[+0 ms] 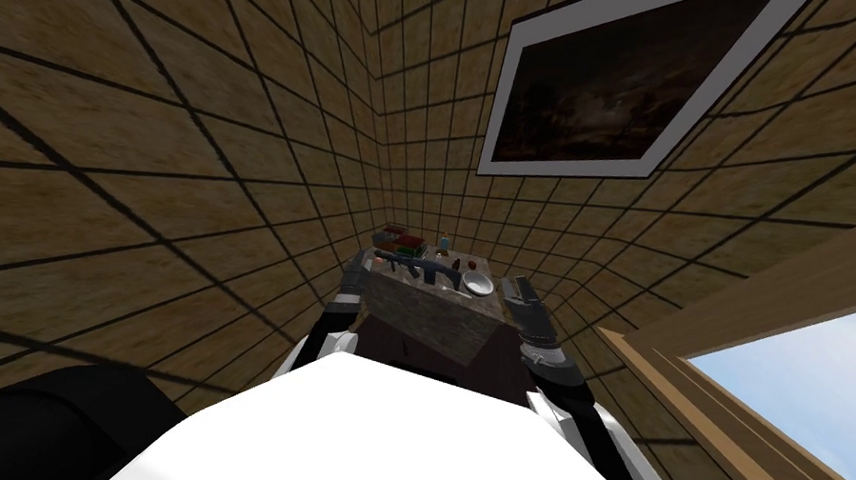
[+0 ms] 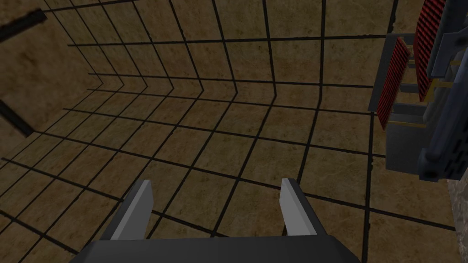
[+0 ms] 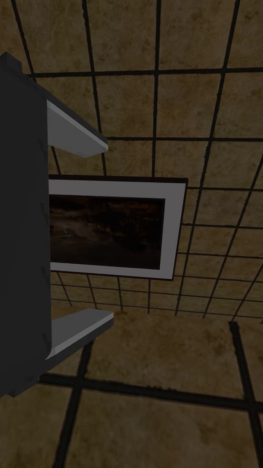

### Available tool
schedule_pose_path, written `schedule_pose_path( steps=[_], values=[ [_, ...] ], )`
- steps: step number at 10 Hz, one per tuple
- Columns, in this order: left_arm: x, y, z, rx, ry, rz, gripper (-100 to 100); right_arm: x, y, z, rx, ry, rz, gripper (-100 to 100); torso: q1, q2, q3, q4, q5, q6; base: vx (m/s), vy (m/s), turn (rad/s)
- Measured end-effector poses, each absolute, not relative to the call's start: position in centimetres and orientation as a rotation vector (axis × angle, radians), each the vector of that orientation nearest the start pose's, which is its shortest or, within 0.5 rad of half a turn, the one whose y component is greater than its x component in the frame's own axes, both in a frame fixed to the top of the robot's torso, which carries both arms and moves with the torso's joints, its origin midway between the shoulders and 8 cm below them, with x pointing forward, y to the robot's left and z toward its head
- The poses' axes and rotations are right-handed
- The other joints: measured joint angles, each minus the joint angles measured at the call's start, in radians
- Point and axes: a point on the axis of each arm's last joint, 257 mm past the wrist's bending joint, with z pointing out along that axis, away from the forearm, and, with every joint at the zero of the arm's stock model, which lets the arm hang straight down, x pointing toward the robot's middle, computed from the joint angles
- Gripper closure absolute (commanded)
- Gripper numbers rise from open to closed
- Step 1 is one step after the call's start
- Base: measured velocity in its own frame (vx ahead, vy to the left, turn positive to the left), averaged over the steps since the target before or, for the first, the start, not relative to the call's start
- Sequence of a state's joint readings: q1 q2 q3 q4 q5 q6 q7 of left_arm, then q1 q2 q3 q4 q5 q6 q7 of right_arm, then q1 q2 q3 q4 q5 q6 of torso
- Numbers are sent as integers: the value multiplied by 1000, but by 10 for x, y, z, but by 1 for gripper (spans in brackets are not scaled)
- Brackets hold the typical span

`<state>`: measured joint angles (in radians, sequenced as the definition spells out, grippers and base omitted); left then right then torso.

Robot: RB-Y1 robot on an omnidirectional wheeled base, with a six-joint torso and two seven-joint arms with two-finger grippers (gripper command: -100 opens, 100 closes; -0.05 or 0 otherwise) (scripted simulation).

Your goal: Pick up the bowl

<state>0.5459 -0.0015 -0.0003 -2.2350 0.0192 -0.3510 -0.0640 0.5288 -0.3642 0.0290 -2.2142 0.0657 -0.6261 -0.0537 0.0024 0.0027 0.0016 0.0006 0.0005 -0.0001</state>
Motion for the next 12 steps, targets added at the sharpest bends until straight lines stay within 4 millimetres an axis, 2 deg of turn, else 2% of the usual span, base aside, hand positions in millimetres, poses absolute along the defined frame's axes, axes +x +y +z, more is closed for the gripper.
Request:
schedule_pose_path(
  steps=[3, 7, 12],
  values=[
    [368, 294, -43, -833, 779, -1181, 0, 342, -226, -26, 310, 1029, 1325, -100, 1, -2, -1, 0, 0, 0, -15, 72, 66],
    [368, 294, -43, -833, 779, -1181, 0, 348, -235, -62, 250, 1177, 1263, -100, 0, -2, -1, 0, 0, 0, -8, 65, 59],
    [368, 294, -43, -833, 779, -1181, 0, 356, -253, -112, 161, 1383, 1146, -100, 2, -4, -2, -1, 0, 0, 12, 69, 54]
  ],
)
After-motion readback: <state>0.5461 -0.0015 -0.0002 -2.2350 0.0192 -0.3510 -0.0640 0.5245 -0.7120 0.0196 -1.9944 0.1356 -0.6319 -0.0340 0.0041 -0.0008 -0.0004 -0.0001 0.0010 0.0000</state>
